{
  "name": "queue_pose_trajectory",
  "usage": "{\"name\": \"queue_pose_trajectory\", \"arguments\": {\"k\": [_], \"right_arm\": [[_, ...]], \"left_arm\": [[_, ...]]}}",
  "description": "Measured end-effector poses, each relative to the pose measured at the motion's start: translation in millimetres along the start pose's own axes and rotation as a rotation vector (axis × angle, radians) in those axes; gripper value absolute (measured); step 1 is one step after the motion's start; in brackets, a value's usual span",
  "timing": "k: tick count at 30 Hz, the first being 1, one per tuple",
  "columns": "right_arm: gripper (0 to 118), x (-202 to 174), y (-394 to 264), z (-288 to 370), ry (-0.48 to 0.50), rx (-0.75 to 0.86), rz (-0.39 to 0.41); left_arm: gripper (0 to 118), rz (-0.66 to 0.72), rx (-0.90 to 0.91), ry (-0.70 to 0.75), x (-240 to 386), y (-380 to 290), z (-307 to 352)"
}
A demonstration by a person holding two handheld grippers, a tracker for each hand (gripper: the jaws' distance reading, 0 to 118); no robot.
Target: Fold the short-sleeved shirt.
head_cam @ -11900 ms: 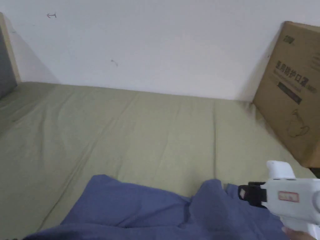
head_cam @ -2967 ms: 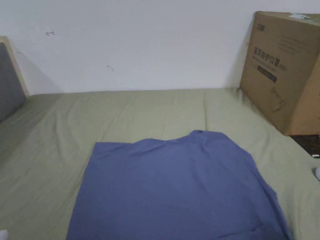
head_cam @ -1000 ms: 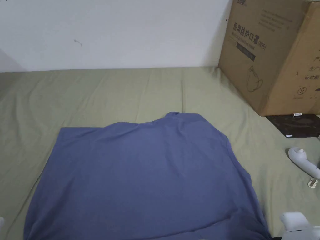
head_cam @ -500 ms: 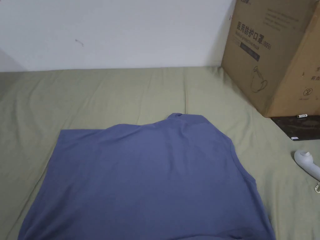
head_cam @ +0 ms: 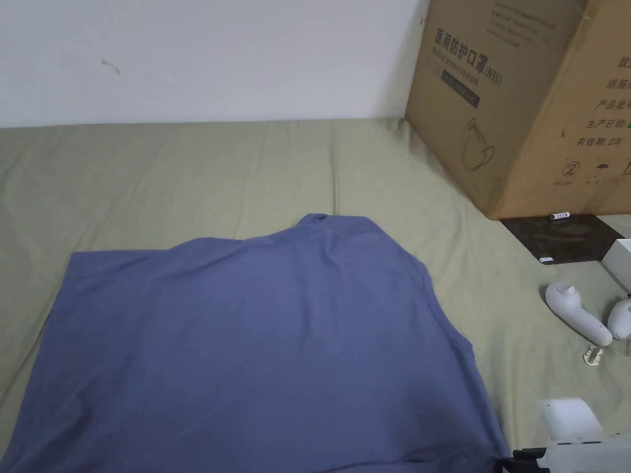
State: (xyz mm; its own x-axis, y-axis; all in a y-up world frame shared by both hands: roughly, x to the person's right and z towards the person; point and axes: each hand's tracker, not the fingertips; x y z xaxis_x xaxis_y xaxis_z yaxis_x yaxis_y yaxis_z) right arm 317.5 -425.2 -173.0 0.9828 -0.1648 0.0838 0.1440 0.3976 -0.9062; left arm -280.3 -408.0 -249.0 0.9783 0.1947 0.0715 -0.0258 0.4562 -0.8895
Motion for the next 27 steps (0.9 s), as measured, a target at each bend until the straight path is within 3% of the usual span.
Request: {"name": "queue_pose_trajectory", "arguments": {"k": [7,12,14,20,24,27], "right_arm": [[0,-9,5,0,-0.003,0.002,0.052],[0,-11,20,26,0.04,0.133,-0.009],[0,-13,35,36,0.032,0.166,0.001],[0,-20,124,30,0.001,0.256,0.066],[0,-19,201,-5,-0.04,0.266,0.078],[0,-24,244,-39,-0.117,0.247,0.109]], "left_arm": [[5,-0.008,-0.008,0.011,3,3,-5],[5,0.03,0.02,-0.007,1,6,1],[5,0.057,0.033,-0.027,0,14,3],[5,0.146,0.008,-0.052,1,67,-18],[5,0.305,-0.065,-0.062,-11,120,-51],[5,0.377,-0.103,-0.063,-23,155,-81]]}}
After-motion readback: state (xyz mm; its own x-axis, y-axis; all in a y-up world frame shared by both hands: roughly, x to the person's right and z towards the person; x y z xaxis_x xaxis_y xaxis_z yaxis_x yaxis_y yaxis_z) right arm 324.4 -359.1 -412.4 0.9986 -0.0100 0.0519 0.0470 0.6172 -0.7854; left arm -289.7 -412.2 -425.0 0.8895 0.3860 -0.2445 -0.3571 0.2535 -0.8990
